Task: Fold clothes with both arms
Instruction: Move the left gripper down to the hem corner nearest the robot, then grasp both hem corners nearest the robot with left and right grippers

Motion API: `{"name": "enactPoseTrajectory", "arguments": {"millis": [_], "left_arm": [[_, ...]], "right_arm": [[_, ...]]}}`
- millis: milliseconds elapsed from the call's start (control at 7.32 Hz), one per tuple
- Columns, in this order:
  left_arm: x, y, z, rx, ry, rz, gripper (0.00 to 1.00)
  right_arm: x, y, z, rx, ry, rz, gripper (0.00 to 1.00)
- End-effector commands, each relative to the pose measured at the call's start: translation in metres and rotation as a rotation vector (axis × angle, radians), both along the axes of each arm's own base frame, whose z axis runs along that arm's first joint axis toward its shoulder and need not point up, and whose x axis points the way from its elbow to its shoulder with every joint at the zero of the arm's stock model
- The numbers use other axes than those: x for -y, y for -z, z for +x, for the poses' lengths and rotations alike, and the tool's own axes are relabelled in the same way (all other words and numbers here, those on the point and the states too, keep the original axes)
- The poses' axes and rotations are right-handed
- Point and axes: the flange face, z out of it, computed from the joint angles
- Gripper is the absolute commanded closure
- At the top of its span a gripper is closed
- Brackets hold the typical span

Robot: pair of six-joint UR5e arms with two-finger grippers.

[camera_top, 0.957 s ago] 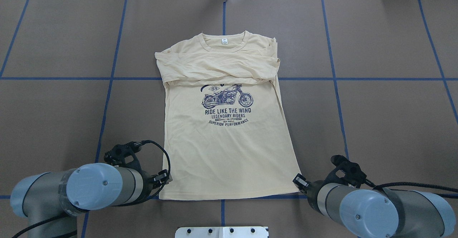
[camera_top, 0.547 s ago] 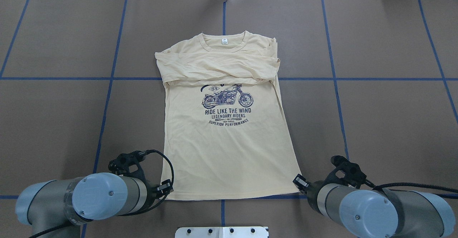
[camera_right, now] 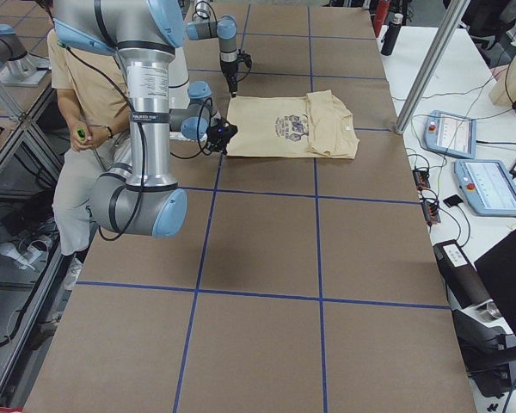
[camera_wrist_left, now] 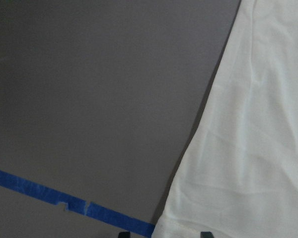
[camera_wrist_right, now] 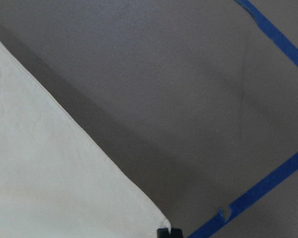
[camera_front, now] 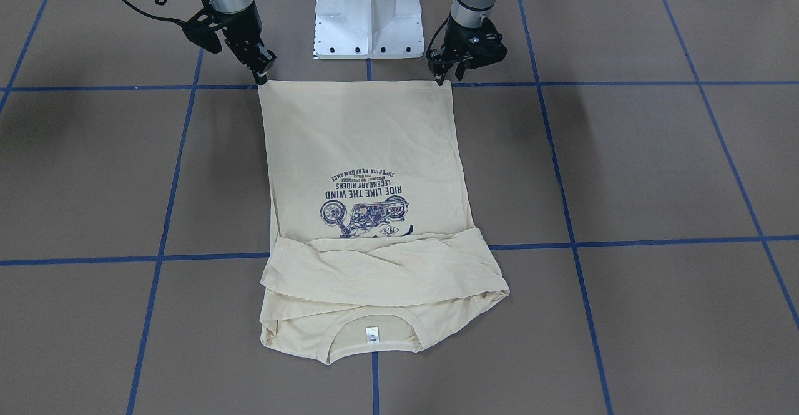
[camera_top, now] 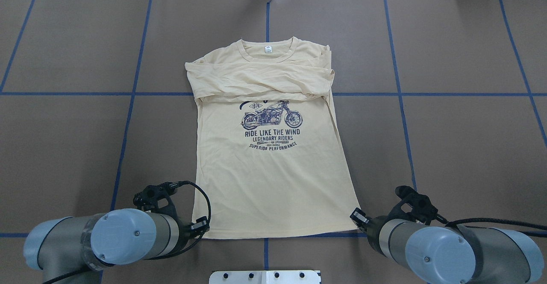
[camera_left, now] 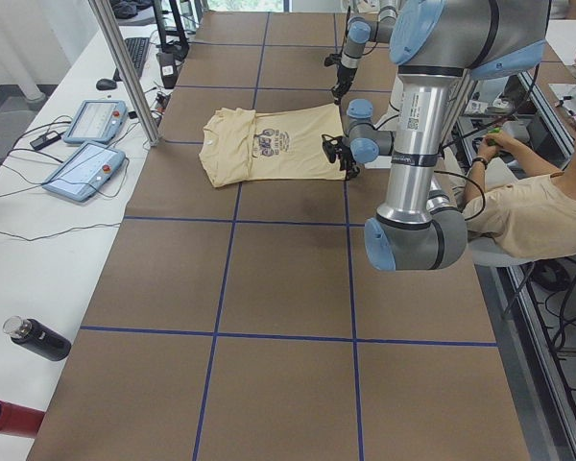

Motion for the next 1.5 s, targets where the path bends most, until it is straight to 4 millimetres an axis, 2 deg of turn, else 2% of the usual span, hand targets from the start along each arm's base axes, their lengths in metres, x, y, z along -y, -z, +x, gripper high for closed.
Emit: {"name": "enactPoseTrajectory", "arguments": {"millis": [0, 273, 547, 683, 957, 1367], "left_arm": [[0.0009, 0.0003, 0.0023, 0.001, 0.003, 0.008, 0.44], [0.0014, -0.0021, 0.0051, 0.007, 0.003, 0.008, 0.45], [0.0016, -0.005, 0.006, 0.013, 0.002, 0.007, 0.52], [0.0016, -0.0057, 0.0064, 0.014, 0.004, 0.004, 0.61], [0.0019, -0.0042, 0.0062, 0.012, 0.009, 0.004, 1.0], [0.0016, 0.003, 0.0029, -0.001, 0.008, -0.001, 1.0]], "right_arm": [[0.0, 0.0, 0.0, 0.0, 0.0, 0.0, 1.0], [0.0, 0.0, 0.0, 0.0, 0.0, 0.0, 1.0], [0.0, 0.0, 0.0, 0.0, 0.0, 0.0, 1.0], [0.0, 0.0, 0.0, 0.0, 0.0, 0.0, 1.0], [0.0, 0.0, 0.0, 0.0, 0.0, 0.0, 1.0], [0.0, -0.0001, 0.0, 0.0, -0.001, -0.001, 1.0]]}}
